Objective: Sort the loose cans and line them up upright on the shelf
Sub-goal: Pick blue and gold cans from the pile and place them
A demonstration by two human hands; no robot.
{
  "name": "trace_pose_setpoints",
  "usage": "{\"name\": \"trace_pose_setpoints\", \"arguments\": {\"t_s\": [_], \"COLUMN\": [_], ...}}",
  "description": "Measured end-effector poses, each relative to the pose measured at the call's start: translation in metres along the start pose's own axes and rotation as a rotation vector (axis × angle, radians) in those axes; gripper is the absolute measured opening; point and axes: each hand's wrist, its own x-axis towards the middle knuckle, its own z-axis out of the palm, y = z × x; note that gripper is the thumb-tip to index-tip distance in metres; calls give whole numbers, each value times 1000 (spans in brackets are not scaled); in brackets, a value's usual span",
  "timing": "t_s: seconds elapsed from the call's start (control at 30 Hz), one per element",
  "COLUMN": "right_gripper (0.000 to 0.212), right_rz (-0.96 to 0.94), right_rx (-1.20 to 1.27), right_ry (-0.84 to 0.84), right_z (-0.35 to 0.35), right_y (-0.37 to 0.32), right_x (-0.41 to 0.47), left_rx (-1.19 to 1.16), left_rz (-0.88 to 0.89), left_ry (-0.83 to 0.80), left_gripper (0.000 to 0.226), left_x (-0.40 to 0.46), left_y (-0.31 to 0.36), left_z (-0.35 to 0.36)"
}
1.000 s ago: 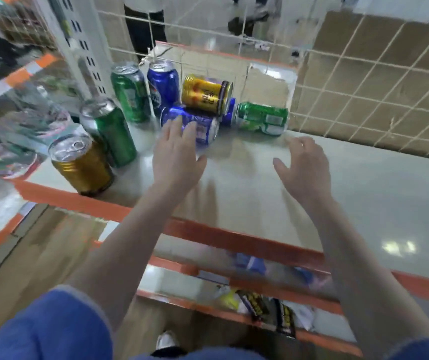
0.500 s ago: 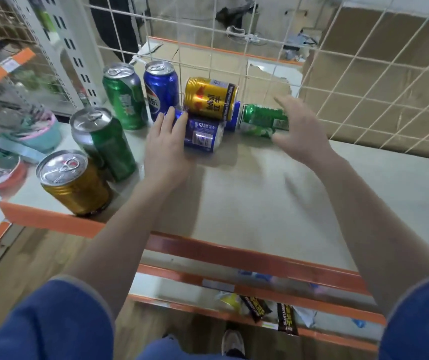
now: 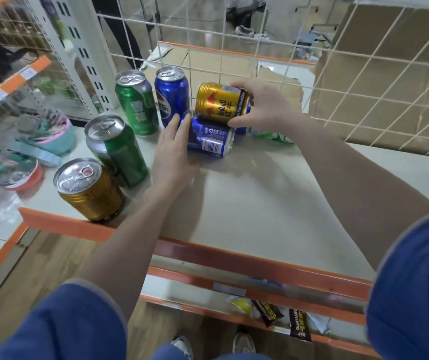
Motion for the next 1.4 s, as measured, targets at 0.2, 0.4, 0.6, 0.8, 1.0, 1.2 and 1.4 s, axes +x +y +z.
{"name": "trace_pose_setpoints", "arguments": {"t_s": [0.2,0.4,0.6,0.8,1.0,1.2,1.4], "right_gripper": [58,55,53,52,53,61,66], "right_rz": [139,222,242,270,343,420,498], "right_rx": [186,269,56,-13,-82,-152,-138], "right_ry": [203,269,205,206,199,218,306], "right_z": [-9,-34,-40,-42,-53,-62,-69], "right_y": [15,26,28,30,33,37,39], "right_x": [-36,-78,-110,-138,-161,-183,-216], "left_rx": [37,134,72,-112,-189,-217,-203], "left_rz": [-24,15,21,32,108,211,284], "left_ry": [25,-58,-141,-109,-71,-157,-232], "left_gripper": [79,71,77,72,73,71,68], "left_x": [12,25,22,2,-1,5,5], "left_y": [-2,3,9,15,31,68,103], "left_z": [-3,-14,-22,-21,-29,-37,-29]}}
